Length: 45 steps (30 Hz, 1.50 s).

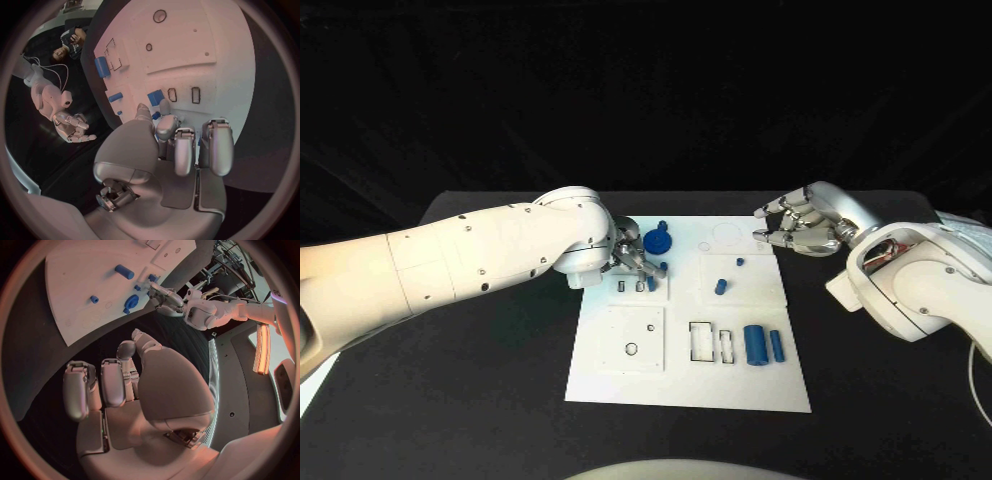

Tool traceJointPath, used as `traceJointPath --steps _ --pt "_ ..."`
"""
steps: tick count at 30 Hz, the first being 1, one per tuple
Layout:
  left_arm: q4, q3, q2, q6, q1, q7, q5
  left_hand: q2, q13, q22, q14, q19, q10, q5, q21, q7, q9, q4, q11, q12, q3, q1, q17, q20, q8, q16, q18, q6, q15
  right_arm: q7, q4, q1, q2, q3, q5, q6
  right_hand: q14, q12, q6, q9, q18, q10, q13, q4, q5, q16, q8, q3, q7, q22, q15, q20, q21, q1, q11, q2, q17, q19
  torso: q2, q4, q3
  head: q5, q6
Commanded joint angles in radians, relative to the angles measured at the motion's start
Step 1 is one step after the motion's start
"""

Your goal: Assemble the parts on the task board

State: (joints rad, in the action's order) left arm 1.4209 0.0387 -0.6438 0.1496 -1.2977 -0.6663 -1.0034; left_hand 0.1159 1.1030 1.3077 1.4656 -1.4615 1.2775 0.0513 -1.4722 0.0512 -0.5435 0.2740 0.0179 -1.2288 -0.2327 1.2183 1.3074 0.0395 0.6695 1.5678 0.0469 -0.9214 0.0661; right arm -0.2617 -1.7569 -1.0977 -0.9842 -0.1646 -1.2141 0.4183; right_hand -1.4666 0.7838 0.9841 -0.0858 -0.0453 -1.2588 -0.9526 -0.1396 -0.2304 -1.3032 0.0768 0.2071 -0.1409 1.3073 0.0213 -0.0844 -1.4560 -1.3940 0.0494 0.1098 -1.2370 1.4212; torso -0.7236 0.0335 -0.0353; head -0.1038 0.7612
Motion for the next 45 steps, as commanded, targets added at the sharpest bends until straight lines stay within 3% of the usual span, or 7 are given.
traceJointPath --steps 1,45 --pt "-0.005 0.000 0.005 0.037 -0.001 -0.007 -0.006 0.008 0.003 0.074 0.105 -0.025 0.010 0.003 -0.006 -0.001 -0.005 -0.006 -0.001 -0.006 0.005 0.014 0.263 -0.003 0.007 0.003 -0.009 0.009 0.009 0.004 -0.002 0.000 0.002 0.000 -0.004 -0.016 -0.034 -0.007 0.006 -0.001 -0.012 0.007 0.003 -0.006 -0.004 0.009 -0.001 0.000 -0.002 0.019 0.003 -0.002 0.005 0.009 0.001 0.004 0.004 -0.009 0.000 0.0002 -0.0001 0.000 0.003" --pt "-0.016 0.005 0.022 0.062 0.000 -0.007 0.000 0.009 -0.001 0.070 0.105 -0.021 0.004 0.003 -0.003 -0.001 -0.025 -0.034 -0.001 -0.001 0.026 0.049 0.263 -0.003 0.018 0.003 -0.008 0.021 0.008 0.010 -0.006 0.003 0.014 0.000 -0.002 -0.042 -0.034 -0.007 0.008 -0.001 -0.012 0.006 0.003 -0.012 -0.008 0.010 -0.001 0.001 -0.001 0.017 0.003 -0.002 0.007 0.013 0.000 0.000 0.004 -0.010 0.000 -0.0007 -0.0010 0.007 0.020"
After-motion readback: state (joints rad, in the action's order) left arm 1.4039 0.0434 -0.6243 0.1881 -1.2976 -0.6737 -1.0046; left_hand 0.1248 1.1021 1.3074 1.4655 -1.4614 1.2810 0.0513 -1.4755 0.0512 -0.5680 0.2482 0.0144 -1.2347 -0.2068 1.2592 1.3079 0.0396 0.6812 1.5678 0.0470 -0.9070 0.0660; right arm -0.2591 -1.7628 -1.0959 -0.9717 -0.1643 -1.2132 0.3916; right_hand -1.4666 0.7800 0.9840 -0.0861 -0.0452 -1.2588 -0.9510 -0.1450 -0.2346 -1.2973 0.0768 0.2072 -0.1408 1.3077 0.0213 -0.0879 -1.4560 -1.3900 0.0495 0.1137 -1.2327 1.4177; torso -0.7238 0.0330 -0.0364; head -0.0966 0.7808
